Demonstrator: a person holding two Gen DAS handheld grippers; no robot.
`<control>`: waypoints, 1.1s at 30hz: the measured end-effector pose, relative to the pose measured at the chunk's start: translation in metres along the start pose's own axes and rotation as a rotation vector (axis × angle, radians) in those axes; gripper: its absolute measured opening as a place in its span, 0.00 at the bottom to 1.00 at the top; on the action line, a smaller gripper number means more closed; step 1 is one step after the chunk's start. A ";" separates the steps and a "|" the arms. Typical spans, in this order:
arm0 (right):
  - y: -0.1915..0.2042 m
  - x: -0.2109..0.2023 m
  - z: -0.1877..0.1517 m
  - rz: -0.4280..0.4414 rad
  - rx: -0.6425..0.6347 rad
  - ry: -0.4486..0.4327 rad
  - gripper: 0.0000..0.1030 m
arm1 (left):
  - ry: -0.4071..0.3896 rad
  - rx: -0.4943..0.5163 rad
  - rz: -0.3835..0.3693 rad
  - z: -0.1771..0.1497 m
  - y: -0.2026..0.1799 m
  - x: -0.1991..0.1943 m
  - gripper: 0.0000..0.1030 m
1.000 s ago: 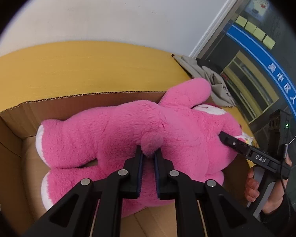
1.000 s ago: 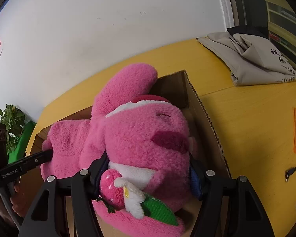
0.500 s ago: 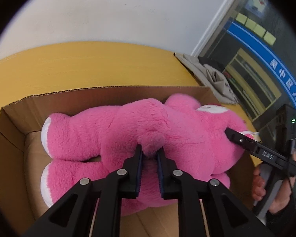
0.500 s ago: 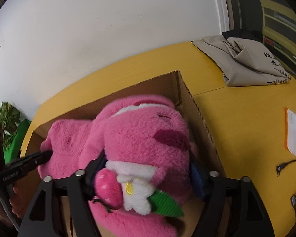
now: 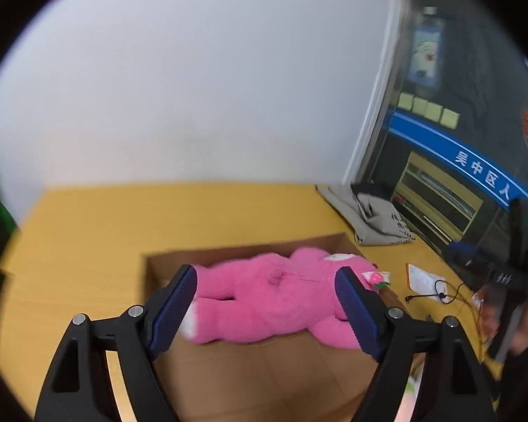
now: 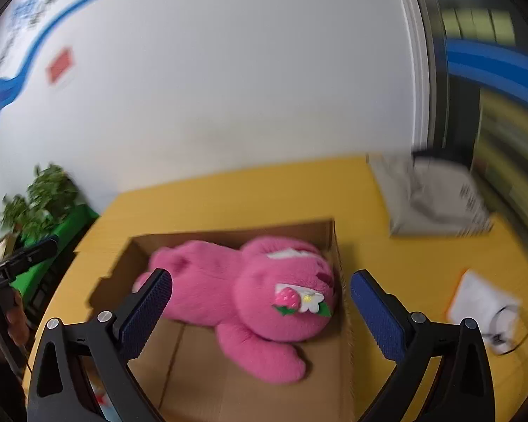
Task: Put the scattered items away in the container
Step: 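Lower the pink bear into the box and open both tools, then withdraw both tools from the box toward the remaining plushes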
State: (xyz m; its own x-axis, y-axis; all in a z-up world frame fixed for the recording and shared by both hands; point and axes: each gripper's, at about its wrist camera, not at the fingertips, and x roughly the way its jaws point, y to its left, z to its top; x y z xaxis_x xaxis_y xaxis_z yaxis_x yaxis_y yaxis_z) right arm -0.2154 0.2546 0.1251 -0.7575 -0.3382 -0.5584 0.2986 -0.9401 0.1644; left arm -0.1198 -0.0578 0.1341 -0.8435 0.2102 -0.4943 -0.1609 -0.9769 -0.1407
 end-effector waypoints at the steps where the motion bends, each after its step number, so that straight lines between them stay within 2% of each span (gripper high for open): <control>1: 0.008 -0.024 -0.001 0.009 -0.024 -0.022 1.00 | -0.011 0.024 0.032 -0.004 -0.002 -0.023 0.80; 3: 0.024 -0.065 -0.009 0.030 -0.063 -0.055 1.00 | -0.015 0.055 0.070 -0.013 -0.005 -0.054 0.81; 6: 0.038 -0.113 -0.030 0.043 -0.075 -0.083 1.00 | -0.007 0.082 0.087 -0.038 -0.020 -0.099 0.81; 9: 0.050 -0.144 -0.055 0.021 -0.075 -0.094 1.00 | 0.018 0.110 0.116 -0.066 -0.042 -0.124 0.81; 12: 0.068 -0.162 -0.095 -0.014 -0.081 -0.085 1.00 | 0.023 0.111 0.097 -0.098 -0.066 -0.133 0.81; 16: 0.086 -0.160 -0.147 -0.024 -0.099 -0.044 1.00 | 0.068 0.070 0.048 -0.135 -0.083 -0.115 0.81; 20: 0.090 -0.148 -0.173 -0.057 -0.089 -0.013 1.00 | 0.073 0.024 0.030 -0.150 -0.095 -0.101 0.81; 24: 0.092 -0.145 -0.181 -0.097 -0.093 -0.012 1.00 | 0.071 0.015 0.013 -0.148 -0.102 -0.091 0.81; 33: 0.088 -0.140 -0.177 -0.114 -0.097 -0.013 1.00 | 0.061 0.015 -0.002 -0.142 -0.104 -0.084 0.81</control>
State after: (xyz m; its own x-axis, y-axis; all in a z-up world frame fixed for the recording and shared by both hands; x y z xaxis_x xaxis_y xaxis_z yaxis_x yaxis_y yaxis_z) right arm 0.0194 0.2265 0.0738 -0.7967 -0.2310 -0.5585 0.2650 -0.9640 0.0208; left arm 0.0401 0.0315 0.0687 -0.8105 0.2138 -0.5453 -0.1707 -0.9768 -0.1293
